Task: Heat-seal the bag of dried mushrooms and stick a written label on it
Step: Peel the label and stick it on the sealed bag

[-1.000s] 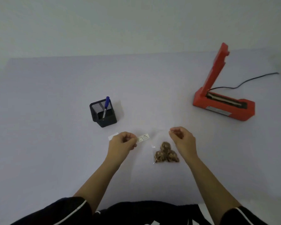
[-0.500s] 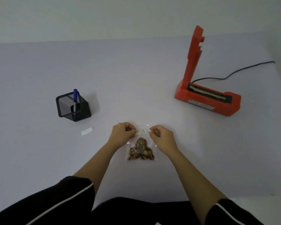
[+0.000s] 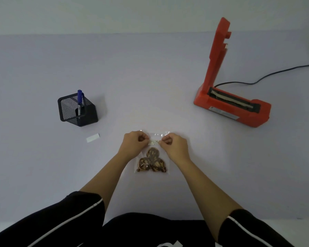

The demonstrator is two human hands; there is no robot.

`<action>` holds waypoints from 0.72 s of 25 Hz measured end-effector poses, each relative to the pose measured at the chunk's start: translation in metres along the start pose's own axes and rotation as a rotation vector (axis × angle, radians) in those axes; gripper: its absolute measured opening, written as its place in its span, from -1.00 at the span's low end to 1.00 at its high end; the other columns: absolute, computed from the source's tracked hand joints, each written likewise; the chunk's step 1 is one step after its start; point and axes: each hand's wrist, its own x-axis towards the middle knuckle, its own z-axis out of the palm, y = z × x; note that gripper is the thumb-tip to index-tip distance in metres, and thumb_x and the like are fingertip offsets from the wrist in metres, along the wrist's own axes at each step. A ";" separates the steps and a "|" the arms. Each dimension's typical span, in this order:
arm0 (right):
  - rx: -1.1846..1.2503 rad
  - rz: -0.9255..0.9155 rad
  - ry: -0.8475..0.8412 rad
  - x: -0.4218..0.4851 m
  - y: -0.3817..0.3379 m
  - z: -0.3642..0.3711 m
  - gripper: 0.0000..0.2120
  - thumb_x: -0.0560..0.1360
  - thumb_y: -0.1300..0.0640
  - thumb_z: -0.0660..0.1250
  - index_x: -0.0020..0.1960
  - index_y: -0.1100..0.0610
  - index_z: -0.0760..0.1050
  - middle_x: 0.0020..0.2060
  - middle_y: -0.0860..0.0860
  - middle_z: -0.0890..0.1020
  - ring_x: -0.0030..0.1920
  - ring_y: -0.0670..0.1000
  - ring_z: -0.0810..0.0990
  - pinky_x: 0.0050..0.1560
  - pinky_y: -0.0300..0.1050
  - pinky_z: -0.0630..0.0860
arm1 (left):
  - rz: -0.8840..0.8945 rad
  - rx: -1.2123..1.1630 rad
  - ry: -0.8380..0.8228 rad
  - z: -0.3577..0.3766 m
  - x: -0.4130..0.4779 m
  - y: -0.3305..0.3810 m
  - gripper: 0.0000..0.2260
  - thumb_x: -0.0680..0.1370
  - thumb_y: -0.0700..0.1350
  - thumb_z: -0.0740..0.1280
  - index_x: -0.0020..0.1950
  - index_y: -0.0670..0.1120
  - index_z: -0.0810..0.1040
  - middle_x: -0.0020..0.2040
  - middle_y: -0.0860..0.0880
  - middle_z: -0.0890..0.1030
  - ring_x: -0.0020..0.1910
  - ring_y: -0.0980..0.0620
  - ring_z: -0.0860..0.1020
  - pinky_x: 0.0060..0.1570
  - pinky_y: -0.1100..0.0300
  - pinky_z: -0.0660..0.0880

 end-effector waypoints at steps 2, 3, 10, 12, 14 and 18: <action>-0.011 -0.007 0.018 0.000 -0.001 0.002 -0.90 0.40 0.18 0.43 -0.12 0.17 0.57 -0.28 -0.01 0.59 -0.24 -0.07 0.55 -0.14 -0.26 0.45 | 0.018 0.018 0.014 0.002 0.001 -0.001 -0.93 0.47 -0.19 0.35 -0.13 -0.14 0.63 -0.26 0.04 0.60 -0.23 0.13 0.53 -0.28 0.51 0.35; -0.016 -0.008 0.022 0.000 -0.001 0.002 -0.91 0.40 0.19 0.43 -0.12 0.17 0.57 -0.28 -0.01 0.59 -0.25 -0.06 0.55 -0.13 -0.25 0.46 | 0.028 0.028 0.021 0.004 0.001 -0.001 -0.92 0.47 -0.19 0.34 -0.12 -0.14 0.63 -0.23 0.00 0.61 -0.20 0.09 0.54 -0.24 0.46 0.38; -0.053 -0.031 0.046 -0.003 -0.002 0.005 -0.89 0.40 0.17 0.42 -0.11 0.18 0.57 -0.23 0.06 0.65 -0.24 -0.05 0.56 -0.04 -0.14 0.54 | 0.112 0.125 0.133 0.020 -0.006 -0.005 -0.88 0.46 -0.15 0.33 -0.05 -0.17 0.55 -0.13 -0.10 0.61 -0.15 -0.05 0.56 -0.08 0.07 0.53; -0.051 -0.036 0.047 -0.002 -0.002 0.006 -0.84 0.38 0.11 0.45 -0.11 0.18 0.56 -0.26 0.02 0.63 -0.23 -0.04 0.57 -0.07 -0.15 0.54 | 0.079 0.106 0.140 0.023 -0.007 -0.007 -0.80 0.45 -0.08 0.39 -0.02 -0.15 0.51 -0.11 -0.07 0.56 -0.14 -0.04 0.53 -0.08 0.08 0.51; -0.056 -0.025 0.054 0.000 -0.003 0.008 -0.80 0.36 0.10 0.49 -0.12 0.18 0.55 -0.27 0.02 0.60 -0.24 -0.03 0.55 -0.12 -0.19 0.49 | 0.018 0.072 0.153 0.024 -0.006 -0.007 -0.74 0.42 -0.04 0.44 -0.01 -0.13 0.47 -0.12 -0.04 0.52 -0.15 -0.03 0.50 -0.09 0.08 0.50; -0.064 0.009 0.059 0.001 -0.003 0.008 -0.84 0.36 0.16 0.48 -0.12 0.17 0.54 -0.31 -0.02 0.55 -0.23 -0.04 0.53 -0.12 -0.21 0.44 | -0.149 -0.150 0.117 0.011 0.000 -0.004 -0.71 0.37 -0.18 0.49 -0.04 -0.11 0.43 -0.28 0.04 0.46 -0.21 0.02 0.47 -0.22 0.22 0.44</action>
